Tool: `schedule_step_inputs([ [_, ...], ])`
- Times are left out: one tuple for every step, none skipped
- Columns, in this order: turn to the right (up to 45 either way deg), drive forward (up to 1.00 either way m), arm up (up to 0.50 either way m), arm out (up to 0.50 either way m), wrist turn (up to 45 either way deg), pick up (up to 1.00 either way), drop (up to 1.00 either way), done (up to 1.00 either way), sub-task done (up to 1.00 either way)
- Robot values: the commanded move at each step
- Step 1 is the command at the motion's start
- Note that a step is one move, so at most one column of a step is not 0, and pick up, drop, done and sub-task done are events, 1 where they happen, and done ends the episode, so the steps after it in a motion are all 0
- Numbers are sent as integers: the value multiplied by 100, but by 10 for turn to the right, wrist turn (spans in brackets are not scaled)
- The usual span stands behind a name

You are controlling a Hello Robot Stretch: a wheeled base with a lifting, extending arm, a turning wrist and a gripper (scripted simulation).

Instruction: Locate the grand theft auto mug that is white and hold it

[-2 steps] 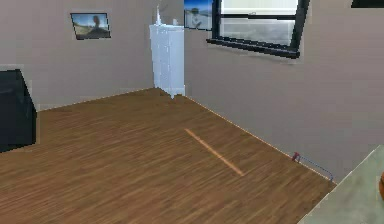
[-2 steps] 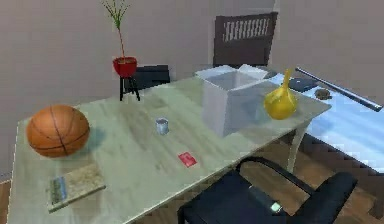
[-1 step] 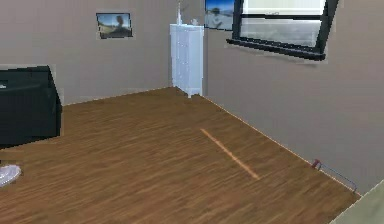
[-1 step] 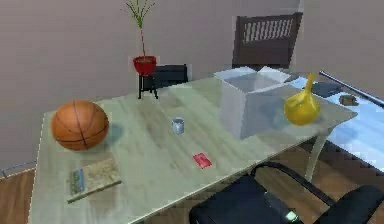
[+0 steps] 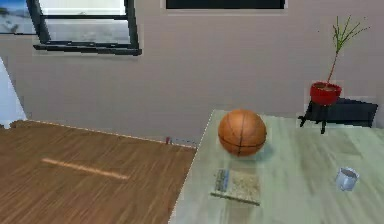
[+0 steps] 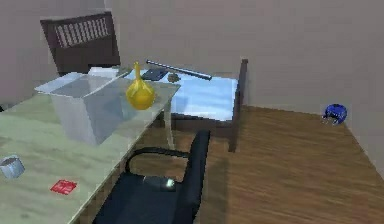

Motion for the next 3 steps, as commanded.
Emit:
schedule_step_inputs([
  [270, 0, 0, 0, 0, 0, 0, 0, 0],
  [0, 20, 0, 0, 0, 0, 0, 0, 0],
  [-450, 0, 0, 0, 0, 0, 0, 0, 0],
])
